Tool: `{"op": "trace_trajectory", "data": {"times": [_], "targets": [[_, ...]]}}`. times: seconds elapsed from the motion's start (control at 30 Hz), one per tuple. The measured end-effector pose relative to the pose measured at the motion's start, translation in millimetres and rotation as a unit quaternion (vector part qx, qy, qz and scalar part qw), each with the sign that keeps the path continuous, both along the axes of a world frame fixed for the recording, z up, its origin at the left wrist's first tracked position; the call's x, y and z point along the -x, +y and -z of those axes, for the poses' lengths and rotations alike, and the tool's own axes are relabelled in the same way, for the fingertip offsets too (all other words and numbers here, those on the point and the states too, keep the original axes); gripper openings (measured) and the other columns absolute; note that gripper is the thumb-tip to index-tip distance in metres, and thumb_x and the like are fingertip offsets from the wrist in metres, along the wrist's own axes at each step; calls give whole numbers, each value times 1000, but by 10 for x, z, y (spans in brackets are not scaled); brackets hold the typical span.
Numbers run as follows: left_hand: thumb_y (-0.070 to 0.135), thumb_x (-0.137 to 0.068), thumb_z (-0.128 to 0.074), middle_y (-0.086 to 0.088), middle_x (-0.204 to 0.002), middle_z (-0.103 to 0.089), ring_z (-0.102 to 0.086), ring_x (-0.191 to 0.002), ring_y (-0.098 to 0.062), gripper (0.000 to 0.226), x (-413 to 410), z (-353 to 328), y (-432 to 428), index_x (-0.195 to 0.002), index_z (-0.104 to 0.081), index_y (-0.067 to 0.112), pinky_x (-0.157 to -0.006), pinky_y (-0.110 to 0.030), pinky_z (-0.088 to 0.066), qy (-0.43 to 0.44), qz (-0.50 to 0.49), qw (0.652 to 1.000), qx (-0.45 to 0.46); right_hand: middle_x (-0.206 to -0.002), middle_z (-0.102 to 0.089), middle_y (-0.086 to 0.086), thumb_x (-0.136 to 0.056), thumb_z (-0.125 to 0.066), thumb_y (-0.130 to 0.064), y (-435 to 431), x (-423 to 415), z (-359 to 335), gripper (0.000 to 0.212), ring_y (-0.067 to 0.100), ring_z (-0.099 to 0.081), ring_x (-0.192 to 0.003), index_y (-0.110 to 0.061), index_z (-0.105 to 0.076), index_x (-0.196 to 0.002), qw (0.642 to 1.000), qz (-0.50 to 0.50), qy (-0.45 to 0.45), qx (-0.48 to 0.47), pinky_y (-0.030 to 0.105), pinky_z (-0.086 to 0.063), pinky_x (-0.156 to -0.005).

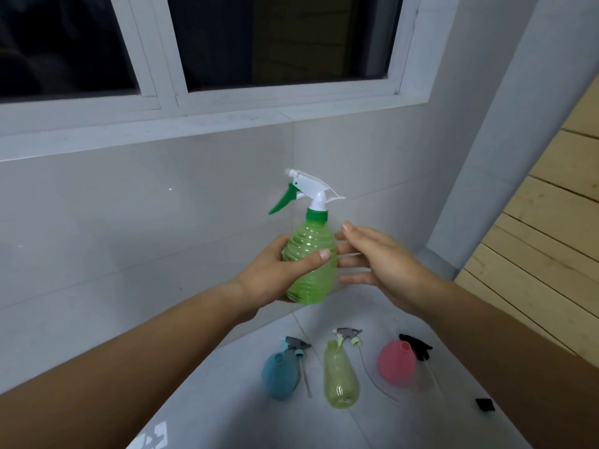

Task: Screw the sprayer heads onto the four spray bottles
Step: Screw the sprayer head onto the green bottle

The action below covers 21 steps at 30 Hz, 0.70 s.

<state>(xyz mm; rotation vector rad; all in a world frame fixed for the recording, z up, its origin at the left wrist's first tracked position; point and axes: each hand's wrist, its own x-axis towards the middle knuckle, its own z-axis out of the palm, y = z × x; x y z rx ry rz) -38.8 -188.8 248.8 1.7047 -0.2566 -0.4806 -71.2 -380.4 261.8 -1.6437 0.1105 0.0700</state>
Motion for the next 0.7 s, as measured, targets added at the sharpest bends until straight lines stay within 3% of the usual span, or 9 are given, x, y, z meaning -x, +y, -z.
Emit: {"op": "trace_trajectory", "data": {"times": [0.17,0.23,0.33,0.4,0.47,0.53,0.63,0.7], "targets": [[46,-96,-64,3,-129,-70,-73,-110,-14,47,-176,-155,-211,-139,-53,31,-88,-42,-64,4,8,999,46,-112,-73,-6,-99,-46,-41,-122,-31,-62,29,11,-69,-106,-28,-66,-115,998,19,-52,28,37,-56,-88],[34,-103,-55,2,-131,-68,-71,-110,-12,36,-293,-235,-303,-139,-54,33,-83,-37,-65,-9,24,998,55,-117,-71,-9,-99,-46,-40,-198,-101,-120,30,8,-66,-110,-32,-61,-124,996,30,-76,41,36,-54,-92],[29,-104,-54,-2,-125,-67,-72,-96,-5,38,-542,-441,-468,-142,-48,31,-73,-26,-64,-48,24,998,45,-115,-71,-12,-100,-46,-32,-309,-297,-260,32,0,-67,-105,-30,-55,-131,991,42,-117,38,28,-53,-90],[33,-101,-61,-2,-120,-65,-72,-93,-7,44,-764,-606,-598,-143,-47,27,-79,-28,-64,-87,11,996,33,-112,-71,-8,-101,-45,-24,-384,-499,-396,33,-3,-68,-98,-25,-50,-134,988,45,-145,29,17,-53,-79],[41,-96,-67,-3,-124,-66,-72,-103,-14,51,-1021,-777,-722,-141,-50,23,-96,-40,-60,-138,-1,990,18,-113,-70,-5,-101,-46,-21,-465,-740,-583,33,-5,-69,-92,-23,-49,-134,983,58,-169,31,12,-52,-73],[46,-93,-69,-5,-125,-70,-71,-109,-18,52,-1297,-977,-859,-136,-55,21,-103,-43,-55,-189,-15,982,2,-121,-67,-2,-101,-47,-26,-568,-1034,-817,32,-3,-68,-96,-29,-51,-133,975,79,-199,55,17,-55,-79],[46,-91,-71,-6,-115,-76,-75,-102,-20,48,-1704,-1279,-1099,-130,-59,19,-97,-42,-58,-242,-39,970,4,-116,-68,-7,-100,-47,-34,-749,-1479,-1136,26,7,-67,-103,-42,-55,-123,963,99,-235,87,35,-53,-97],[41,-93,-71,-8,-110,-78,-77,-97,-22,43,-1972,-1441,-1258,-127,-62,17,-95,-43,-60,-264,-48,963,13,-112,-69,-11,-101,-45,-34,-851,-1742,-1290,27,7,-68,-102,-41,-55,-125,959,96,-253,88,34,-52,-97]]}}
